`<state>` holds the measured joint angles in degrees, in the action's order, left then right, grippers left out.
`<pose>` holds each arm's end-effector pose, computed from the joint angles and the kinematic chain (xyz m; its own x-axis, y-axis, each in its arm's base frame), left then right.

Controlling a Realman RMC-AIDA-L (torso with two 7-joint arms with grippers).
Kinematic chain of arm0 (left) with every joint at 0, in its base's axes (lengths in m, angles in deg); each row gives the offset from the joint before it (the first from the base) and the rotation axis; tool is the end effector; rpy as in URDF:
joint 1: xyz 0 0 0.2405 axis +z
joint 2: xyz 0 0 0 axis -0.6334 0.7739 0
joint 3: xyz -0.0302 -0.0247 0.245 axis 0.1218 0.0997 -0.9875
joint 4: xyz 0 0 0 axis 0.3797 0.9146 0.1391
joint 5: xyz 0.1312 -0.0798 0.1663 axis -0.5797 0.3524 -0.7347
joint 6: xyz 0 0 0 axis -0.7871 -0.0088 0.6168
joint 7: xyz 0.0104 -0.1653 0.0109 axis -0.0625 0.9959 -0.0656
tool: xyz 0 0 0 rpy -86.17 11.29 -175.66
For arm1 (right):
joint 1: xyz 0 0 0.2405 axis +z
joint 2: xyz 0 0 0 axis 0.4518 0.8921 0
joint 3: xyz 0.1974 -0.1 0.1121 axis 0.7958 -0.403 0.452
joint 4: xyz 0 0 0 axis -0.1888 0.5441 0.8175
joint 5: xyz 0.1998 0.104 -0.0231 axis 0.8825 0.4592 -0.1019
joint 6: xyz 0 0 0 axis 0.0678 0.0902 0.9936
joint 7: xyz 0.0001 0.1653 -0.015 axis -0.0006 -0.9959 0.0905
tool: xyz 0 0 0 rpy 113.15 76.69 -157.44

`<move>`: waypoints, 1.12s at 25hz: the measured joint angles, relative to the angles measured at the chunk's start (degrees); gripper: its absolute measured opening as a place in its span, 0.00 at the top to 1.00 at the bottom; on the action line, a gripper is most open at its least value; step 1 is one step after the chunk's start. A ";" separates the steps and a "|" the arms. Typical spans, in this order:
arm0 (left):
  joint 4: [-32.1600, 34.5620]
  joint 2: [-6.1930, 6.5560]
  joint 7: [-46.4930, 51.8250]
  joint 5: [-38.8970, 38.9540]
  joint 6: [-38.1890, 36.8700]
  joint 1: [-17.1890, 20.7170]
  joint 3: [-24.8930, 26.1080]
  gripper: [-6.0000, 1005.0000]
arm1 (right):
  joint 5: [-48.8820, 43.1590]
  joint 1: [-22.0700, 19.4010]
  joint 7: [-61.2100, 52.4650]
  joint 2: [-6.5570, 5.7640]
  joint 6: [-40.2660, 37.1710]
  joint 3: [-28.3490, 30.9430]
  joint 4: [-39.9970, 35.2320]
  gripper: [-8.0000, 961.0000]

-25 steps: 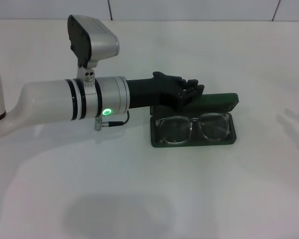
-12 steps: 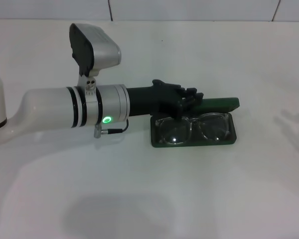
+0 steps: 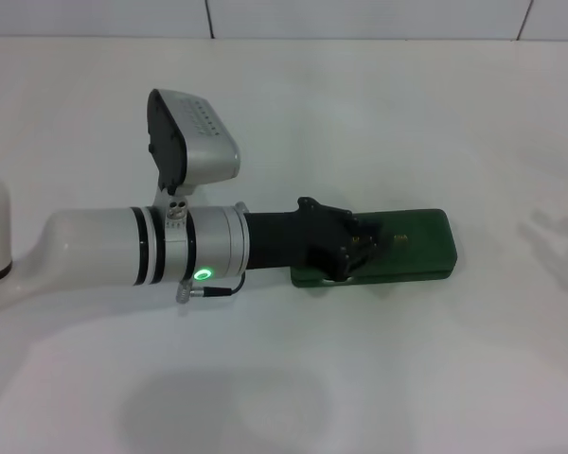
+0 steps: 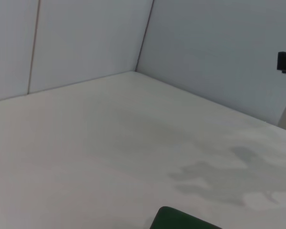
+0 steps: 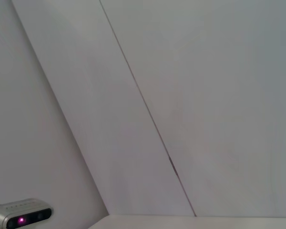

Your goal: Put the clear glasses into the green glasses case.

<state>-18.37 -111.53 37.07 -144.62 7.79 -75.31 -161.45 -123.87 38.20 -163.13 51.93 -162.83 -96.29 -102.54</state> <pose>-0.1844 0.3480 -0.1517 0.8238 0.3721 0.4277 0.4423 -0.8938 -0.0743 0.3262 0.2722 0.0943 0.5004 -0.2382 -0.8324 -0.6963 -0.6821 -0.2234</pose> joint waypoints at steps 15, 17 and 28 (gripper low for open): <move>15.08 3.03 0.82 -0.17 -20.15 11.69 6.07 0.70 | -1.00 0.59 3.08 -0.37 -1.86 -4.74 0.64 0.68; 16.47 3.96 -0.80 -0.14 -29.80 14.89 13.02 0.70 | -1.92 0.83 5.36 -0.20 -2.24 -6.43 0.67 0.68; 10.67 2.05 -3.24 -6.36 -39.80 18.25 30.23 0.47 | -2.29 4.15 9.36 -0.05 -1.92 -8.65 3.71 0.67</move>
<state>-7.71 -109.48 33.83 -150.98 -32.01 -57.06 -131.22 -126.16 42.35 -153.77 51.88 -164.75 -104.95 -98.83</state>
